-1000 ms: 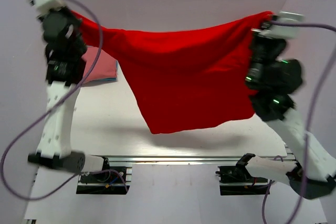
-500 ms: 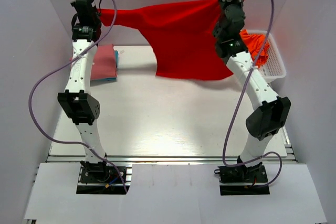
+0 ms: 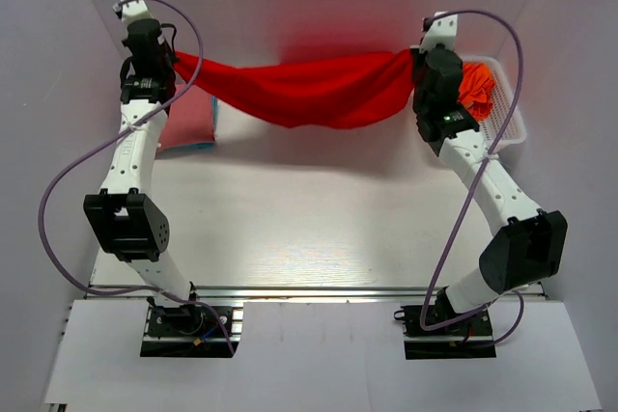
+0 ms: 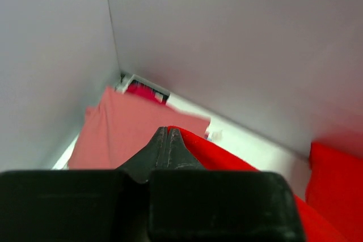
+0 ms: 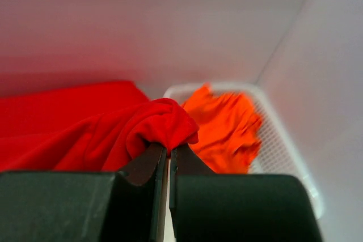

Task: Fold and stack the t-shirts
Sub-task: Flatten out the tshirt

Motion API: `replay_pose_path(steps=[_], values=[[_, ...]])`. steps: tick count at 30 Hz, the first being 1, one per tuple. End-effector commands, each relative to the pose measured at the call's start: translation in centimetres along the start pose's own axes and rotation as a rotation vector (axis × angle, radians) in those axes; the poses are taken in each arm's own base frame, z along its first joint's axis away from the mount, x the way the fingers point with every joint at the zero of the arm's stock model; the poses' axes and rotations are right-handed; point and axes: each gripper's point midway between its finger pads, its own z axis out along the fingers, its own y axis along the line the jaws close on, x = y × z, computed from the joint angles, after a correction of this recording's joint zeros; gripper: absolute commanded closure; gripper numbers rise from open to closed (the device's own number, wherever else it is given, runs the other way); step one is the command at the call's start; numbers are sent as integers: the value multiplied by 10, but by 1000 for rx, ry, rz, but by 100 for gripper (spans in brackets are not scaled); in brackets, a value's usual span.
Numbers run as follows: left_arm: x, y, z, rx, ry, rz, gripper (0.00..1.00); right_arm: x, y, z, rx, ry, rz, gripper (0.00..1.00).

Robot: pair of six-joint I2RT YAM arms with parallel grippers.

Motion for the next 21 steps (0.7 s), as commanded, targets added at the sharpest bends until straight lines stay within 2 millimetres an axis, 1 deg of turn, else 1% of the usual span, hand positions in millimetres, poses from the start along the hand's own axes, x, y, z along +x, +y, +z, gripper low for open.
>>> replay_pose_path(steps=[1,3,4,5,6,7,8,9,10,11,12,13,15,16,17,18,19,20,21], values=[[-10,10,-11,6,-34,-37,100,27,19,-3,-92,62,68,100],[-4,12,-12,1,-9,-27,100,35,22,-2,-96,84,64,100],[3,13,-12,-3,10,-18,100,44,23,-4,-97,118,61,100],[13,14,-11,-8,32,-9,100,50,23,-6,-96,134,62,100],[11,16,-17,-7,30,-21,100,52,21,-9,-92,142,83,100],[34,23,-19,-28,72,-10,100,64,17,-10,-83,162,77,100],[39,25,-21,-29,74,-18,100,71,23,-15,-101,174,69,100],[34,26,-27,-23,49,-38,100,71,23,-17,-102,175,65,100],[53,30,-28,-31,84,-23,100,75,22,-18,-93,187,69,100],[57,30,-28,-33,89,-33,100,82,20,-21,-90,217,56,100],[52,31,-31,-30,78,-38,100,84,20,-21,-85,225,51,100],[52,29,-31,-22,80,-38,100,82,15,-21,-64,222,49,100],[35,26,-35,-6,55,-51,100,71,9,-23,-49,200,62,100],[33,27,-39,-6,55,-51,100,65,7,-23,-37,185,70,100],[17,27,-45,1,23,-64,100,55,2,-25,-29,164,82,100],[12,27,-49,4,12,-69,100,45,-3,-28,-16,140,95,100],[1,27,-54,9,-10,-65,100,29,-10,-32,-6,107,115,100],[-6,27,-57,14,-29,-73,100,23,-15,-34,14,89,123,100],[-21,29,-66,21,-61,-77,100,4,-25,-43,21,49,144,100]])
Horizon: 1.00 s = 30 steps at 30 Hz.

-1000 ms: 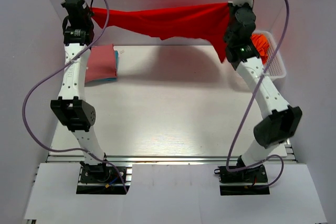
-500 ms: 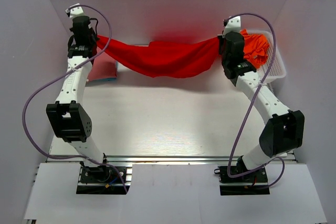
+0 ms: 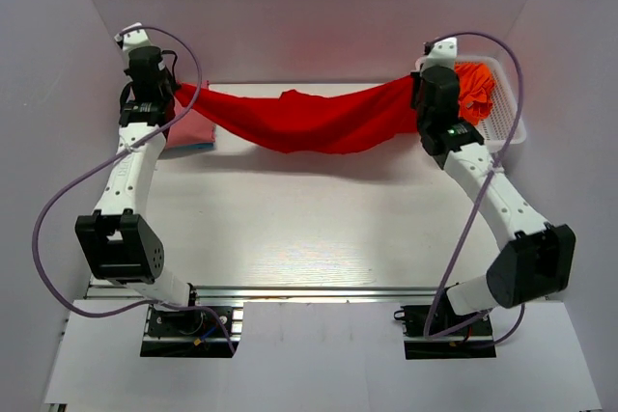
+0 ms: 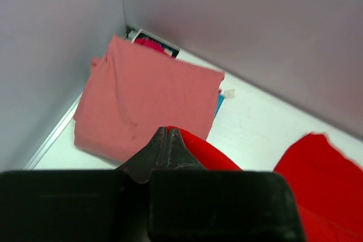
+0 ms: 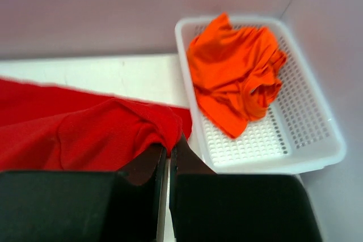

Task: Fold and stack the t-shirts
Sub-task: Flatten out the tshirt

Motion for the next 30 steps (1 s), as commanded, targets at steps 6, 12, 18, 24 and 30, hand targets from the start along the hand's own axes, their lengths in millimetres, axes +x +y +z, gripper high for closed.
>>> replay_pose_path(steps=[6,12,18,24,30], values=[[-134,9,-105,103,-324,-94,100,-134,-57,-95,23,-377,168,100],[-200,15,-165,147,-483,-129,100,-193,-86,-154,13,-539,188,100],[-243,30,-220,155,-612,-147,100,-226,-107,-200,10,-650,193,100],[-256,41,-242,129,-671,-166,100,-234,-116,-209,34,-680,189,100],[-256,37,-221,95,-642,-152,100,-235,-120,-195,99,-665,178,100]])
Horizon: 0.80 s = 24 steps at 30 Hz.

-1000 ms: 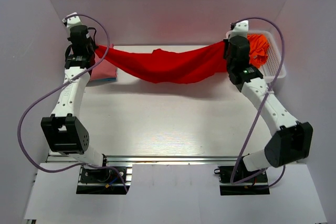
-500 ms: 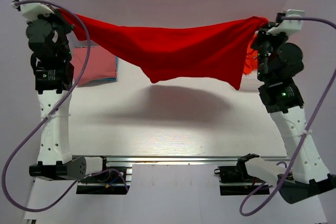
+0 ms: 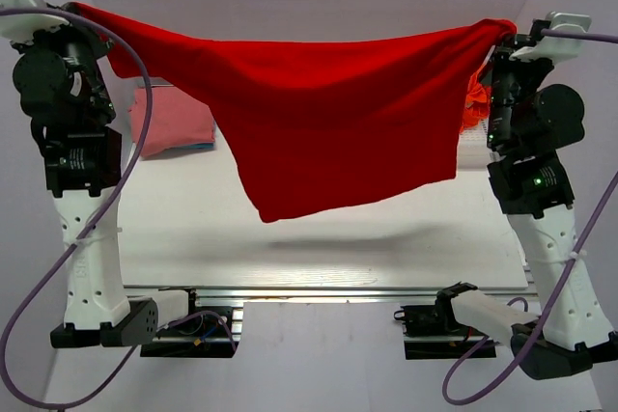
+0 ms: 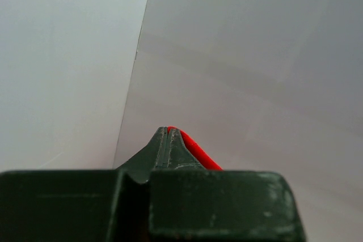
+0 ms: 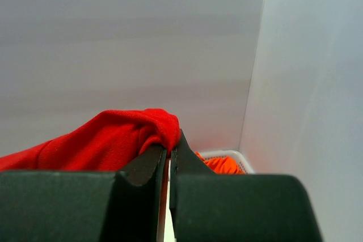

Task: Fold and stack the t-shirts
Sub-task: Flatten out the tshirt

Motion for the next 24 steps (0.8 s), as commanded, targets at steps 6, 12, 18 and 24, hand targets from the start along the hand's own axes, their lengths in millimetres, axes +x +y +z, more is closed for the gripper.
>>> replay_pose_path(steps=[6,12,18,24], values=[[41,0,35,-51,64,50,100,2,2,30,61,-42,-30,100],[79,-7,70,-68,115,74,100,26,17,62,80,-31,-68,100],[118,-16,116,-81,147,91,100,52,25,107,160,-23,-134,100],[131,-25,148,-89,112,78,100,51,33,149,242,-124,-105,100]])
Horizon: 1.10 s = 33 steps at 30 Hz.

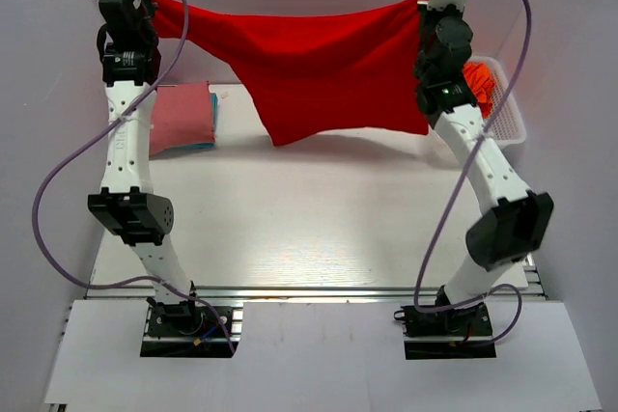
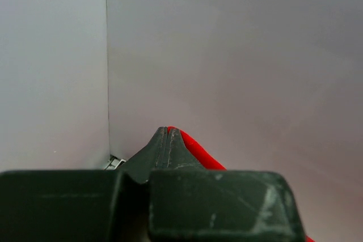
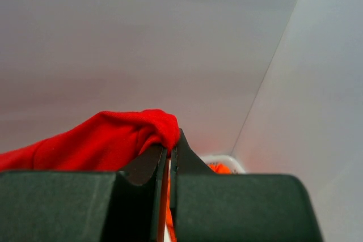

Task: Fold and stack the t-shirts
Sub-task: Flatten out the tshirt

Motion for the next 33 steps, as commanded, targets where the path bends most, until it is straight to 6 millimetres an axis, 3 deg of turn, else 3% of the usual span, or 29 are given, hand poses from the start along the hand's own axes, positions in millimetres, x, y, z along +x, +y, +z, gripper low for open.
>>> replay_pose_path(steps=[1,2,4,11,14,18,19,22,23,25,26,27,28,29,30,31,32,33], values=[[-40,3,2,-18,-110,-38,100,-64,-35,19,167,-192,98,100],[-39,2,5,-17,-119,-42,100,-54,-26,29,166,-183,87,100],[-46,0,10,-21,-164,-73,100,-63,-29,39,196,-238,103,100],[-46,-15,33,19,-234,-104,100,-42,-18,75,228,-254,133,100],[-20,-17,40,25,-197,-86,100,-20,-8,82,198,-208,131,100],[28,-12,40,20,-91,-38,100,18,1,73,156,-127,123,100],[28,-10,37,19,-85,-36,100,35,6,71,140,-97,115,100],[50,-6,33,12,-36,-26,100,54,10,58,115,-47,126,100],[46,-6,27,22,-32,-25,100,56,11,57,109,-41,130,100],[64,-3,21,26,17,-13,100,69,11,46,90,-3,145,100],[69,-1,17,24,29,-18,100,64,7,41,89,-6,153,100],[92,5,11,16,79,3,100,77,9,37,85,21,152,100],[82,7,2,19,63,-13,100,80,6,28,83,38,153,100],[87,10,-3,16,77,-16,100,83,5,25,86,46,172,100],[105,18,-9,-8,112,2,100,95,7,19,74,71,179,100],[106,22,-14,-19,116,-10,100,112,11,12,55,113,162,100],[115,27,-25,-26,151,-8,100,101,9,7,48,101,198,100],[120,32,-31,-41,167,-12,100,113,9,0,43,129,192,100]])
